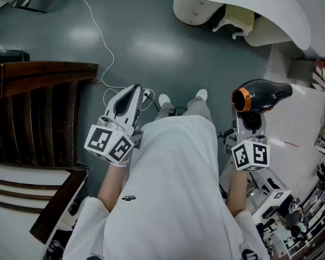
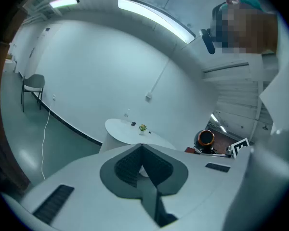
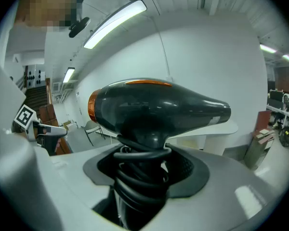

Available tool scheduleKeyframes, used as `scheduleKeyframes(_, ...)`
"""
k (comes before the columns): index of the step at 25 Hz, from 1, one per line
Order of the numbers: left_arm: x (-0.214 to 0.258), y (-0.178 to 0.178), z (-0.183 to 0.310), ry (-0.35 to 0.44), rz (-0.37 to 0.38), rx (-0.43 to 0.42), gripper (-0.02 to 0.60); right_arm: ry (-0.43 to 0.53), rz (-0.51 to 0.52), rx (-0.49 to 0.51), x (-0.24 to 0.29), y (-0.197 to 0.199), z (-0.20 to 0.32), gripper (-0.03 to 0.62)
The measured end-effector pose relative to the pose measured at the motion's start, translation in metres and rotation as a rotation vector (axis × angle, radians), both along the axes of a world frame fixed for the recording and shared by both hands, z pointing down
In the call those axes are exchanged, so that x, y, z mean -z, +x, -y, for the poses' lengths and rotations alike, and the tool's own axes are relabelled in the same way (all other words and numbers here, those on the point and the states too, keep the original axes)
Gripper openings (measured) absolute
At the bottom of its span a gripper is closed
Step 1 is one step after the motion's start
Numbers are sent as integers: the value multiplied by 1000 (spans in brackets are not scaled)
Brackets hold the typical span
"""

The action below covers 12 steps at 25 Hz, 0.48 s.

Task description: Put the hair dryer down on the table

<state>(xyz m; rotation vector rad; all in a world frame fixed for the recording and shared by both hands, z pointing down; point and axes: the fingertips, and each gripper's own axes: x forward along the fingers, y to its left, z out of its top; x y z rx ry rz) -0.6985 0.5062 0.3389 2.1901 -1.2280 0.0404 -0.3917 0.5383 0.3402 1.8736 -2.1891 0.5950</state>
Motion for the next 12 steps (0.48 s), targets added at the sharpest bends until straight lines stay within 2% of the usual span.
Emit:
scheduleKeyframes(5,6,57,-18,20,-13,-59,0,64,10,0,15,23,-30,278)
scheduleKeyframes(12,26,163,-47,63,20,-180,0,128,62,-44,31,93,-77,278)
